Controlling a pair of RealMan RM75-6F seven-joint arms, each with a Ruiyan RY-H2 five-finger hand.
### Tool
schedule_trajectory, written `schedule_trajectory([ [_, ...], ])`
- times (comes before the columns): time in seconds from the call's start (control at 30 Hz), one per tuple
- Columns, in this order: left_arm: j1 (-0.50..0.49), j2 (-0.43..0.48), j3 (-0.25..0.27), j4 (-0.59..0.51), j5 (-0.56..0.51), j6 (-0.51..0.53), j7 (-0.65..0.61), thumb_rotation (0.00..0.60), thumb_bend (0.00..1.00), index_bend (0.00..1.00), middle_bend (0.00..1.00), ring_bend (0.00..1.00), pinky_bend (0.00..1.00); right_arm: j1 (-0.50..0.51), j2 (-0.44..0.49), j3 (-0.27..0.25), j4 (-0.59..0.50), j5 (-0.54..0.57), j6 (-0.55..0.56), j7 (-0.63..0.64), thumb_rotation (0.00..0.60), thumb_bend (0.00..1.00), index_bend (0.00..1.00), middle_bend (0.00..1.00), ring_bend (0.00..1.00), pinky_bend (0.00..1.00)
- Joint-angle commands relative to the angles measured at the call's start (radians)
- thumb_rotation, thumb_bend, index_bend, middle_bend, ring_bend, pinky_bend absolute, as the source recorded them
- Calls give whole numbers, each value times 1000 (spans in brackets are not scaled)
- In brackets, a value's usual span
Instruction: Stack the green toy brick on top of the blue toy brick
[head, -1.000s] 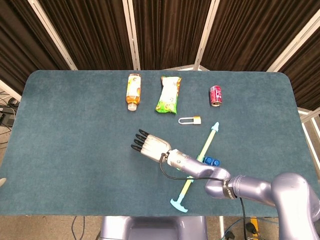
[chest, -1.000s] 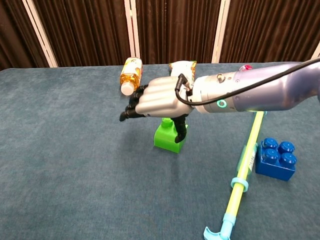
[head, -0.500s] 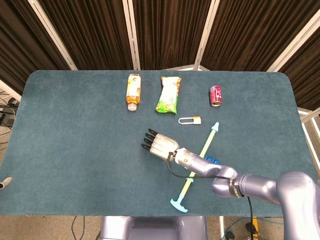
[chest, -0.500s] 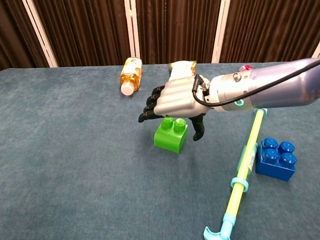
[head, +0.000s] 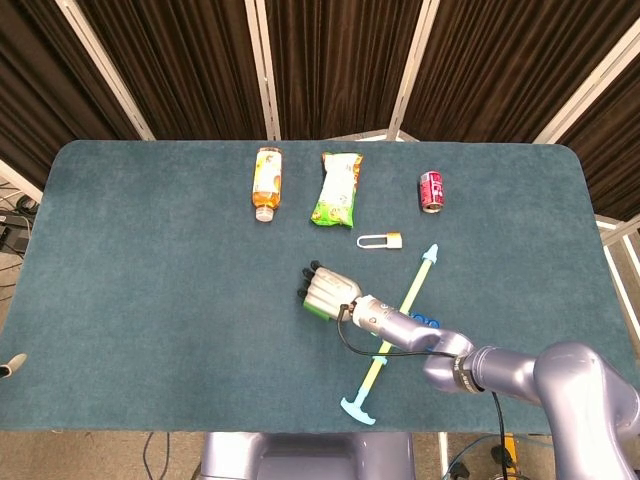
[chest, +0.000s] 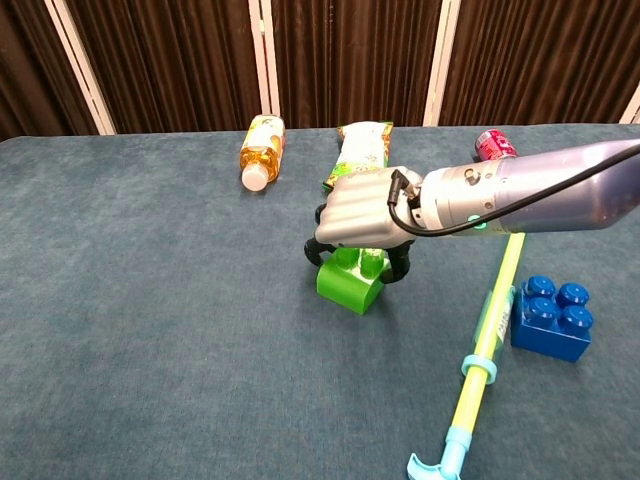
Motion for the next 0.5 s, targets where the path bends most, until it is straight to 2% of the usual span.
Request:
schedule_trajectory([
  [0.03, -1, 0, 1, 0, -1, -3, 0, 600, 0, 0, 0, 0, 0, -1, -2, -11, 2, -34, 27, 49, 600, 413, 424, 564, 403, 423],
  [0.13, -2, 0, 2, -1, 1, -5, 1, 600, 0, 0, 0, 0, 0, -4, 10, -14, -12, -71, 71, 105, 600, 438, 453, 580, 417, 448],
  [0.23, 0, 2, 7, -4, 15, 0, -2, 600, 0, 0, 0, 0, 0, -17, 68, 5, -80, -93, 137, 140, 600, 444, 453, 580, 416, 457],
  [0.4, 2, 4, 12, -5, 30, 4, -8, 600, 0, 0, 0, 0, 0, -34, 143, 18, -160, -93, 177, 140, 600, 461, 457, 579, 416, 471],
  [0.5, 2, 6, 19, -4, 53, 6, -21, 600, 0, 0, 0, 0, 0, -62, 228, 19, -239, -91, 214, 121, 600, 462, 463, 580, 416, 475],
])
